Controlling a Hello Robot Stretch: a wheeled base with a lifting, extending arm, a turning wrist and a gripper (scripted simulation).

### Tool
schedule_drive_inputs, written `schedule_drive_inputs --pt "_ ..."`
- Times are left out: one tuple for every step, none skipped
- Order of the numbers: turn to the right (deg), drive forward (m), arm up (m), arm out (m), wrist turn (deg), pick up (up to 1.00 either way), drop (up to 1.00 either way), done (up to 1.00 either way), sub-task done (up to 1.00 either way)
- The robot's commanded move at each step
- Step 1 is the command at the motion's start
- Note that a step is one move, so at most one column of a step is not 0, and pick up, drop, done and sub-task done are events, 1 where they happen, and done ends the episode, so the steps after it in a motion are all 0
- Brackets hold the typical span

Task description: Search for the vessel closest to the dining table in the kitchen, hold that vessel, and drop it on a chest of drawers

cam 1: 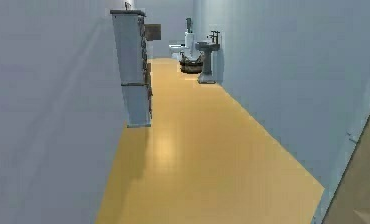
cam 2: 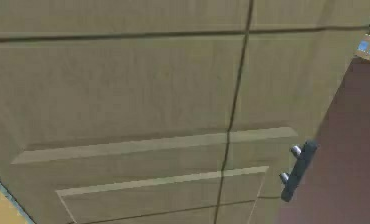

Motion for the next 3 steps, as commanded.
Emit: schedule_drive_inputs --pt "0.0 0.55 0.0 0.0 0.0 0.0 0.0 0.0 0.0" --pt "-3.0 0.0 0.0 0.0 0.0 0.0 0.0 0.0 0.0" --pt "0.0 1.0 0.0 0.0 0.0 0.0 0.0 0.0 0.0"
